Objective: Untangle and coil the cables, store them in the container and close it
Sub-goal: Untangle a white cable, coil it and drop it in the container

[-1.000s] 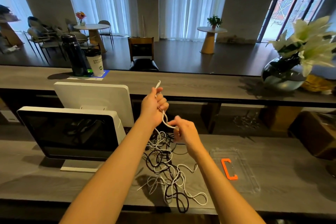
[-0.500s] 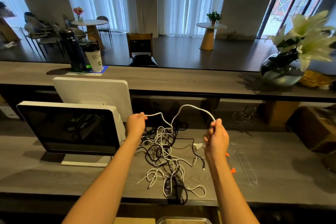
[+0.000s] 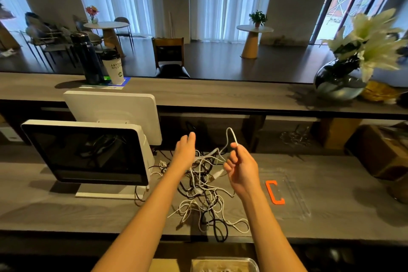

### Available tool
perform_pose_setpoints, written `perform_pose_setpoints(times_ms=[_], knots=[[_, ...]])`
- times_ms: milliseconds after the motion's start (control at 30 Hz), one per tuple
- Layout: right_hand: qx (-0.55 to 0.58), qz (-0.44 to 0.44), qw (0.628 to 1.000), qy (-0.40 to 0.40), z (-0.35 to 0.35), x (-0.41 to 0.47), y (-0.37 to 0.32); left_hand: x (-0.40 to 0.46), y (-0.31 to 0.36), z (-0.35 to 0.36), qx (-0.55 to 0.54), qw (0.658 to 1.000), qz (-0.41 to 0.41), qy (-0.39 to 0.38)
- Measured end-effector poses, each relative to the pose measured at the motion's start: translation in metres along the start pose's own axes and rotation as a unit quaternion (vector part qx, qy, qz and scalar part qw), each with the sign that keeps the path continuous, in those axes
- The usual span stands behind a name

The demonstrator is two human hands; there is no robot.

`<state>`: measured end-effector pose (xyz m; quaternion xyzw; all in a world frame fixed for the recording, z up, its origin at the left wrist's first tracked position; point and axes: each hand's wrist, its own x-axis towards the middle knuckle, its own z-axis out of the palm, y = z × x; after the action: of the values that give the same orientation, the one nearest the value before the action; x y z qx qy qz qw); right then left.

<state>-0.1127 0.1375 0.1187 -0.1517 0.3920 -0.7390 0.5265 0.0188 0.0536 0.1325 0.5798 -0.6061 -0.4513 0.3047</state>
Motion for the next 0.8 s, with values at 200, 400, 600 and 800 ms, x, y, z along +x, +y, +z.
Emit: perform_pose_setpoints(times_ms=[200,400,600,800], knots=[[-0.093,-0.045,0.995,0.0,0.003,-0.008,0.007,-0.055,-0.001,0.017,0.034,0.986,0.066,-0.148],[-0.317,-0.101,0.943,0.017,-0.007,-0.02,0.003,-0.077,-0.002,0.007,0.095,0.963,0.188,-0.167],[-0.362,-0.142,0.911,-0.137,-0.008,-0.037,0.002,-0.09,-0.002,-0.012,-0.146,0.947,0.186,-0.22],[-0.278,-0.088,0.936,-0.198,-0.013,-0.042,0.018,-0.084,-0.011,-0.026,-0.2,0.955,0.181,-0.123]])
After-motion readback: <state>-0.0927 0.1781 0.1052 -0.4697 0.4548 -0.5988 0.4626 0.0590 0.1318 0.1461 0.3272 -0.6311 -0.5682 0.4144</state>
